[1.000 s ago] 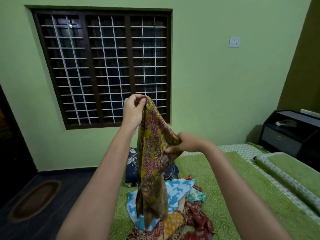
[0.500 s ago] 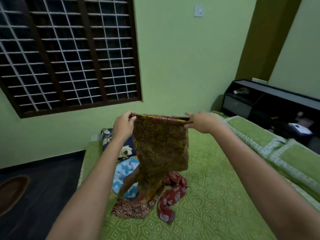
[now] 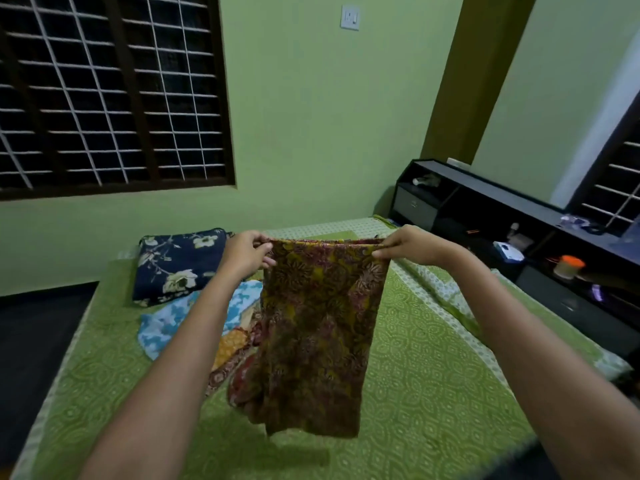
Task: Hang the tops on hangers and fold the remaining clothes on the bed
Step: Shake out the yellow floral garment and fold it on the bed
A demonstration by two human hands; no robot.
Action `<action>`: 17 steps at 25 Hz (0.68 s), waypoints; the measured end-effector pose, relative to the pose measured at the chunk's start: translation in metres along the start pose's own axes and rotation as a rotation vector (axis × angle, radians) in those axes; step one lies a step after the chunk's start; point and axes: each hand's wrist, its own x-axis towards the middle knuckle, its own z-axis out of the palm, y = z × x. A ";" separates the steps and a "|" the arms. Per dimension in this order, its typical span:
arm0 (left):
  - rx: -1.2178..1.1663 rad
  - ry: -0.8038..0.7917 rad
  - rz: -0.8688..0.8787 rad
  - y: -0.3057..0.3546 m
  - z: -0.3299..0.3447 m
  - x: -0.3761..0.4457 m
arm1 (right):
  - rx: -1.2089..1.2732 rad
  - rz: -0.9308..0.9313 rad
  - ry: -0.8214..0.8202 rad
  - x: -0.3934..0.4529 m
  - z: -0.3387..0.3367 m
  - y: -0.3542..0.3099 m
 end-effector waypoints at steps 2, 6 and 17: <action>-0.191 -0.036 -0.053 0.025 0.030 -0.013 | 0.155 -0.057 0.085 -0.018 -0.010 0.034; -0.297 -0.018 -0.045 0.068 0.072 0.002 | 0.419 -0.077 0.345 -0.005 -0.030 0.097; 0.207 -0.107 -0.094 0.021 0.278 0.206 | 0.023 0.448 0.255 0.223 -0.008 0.294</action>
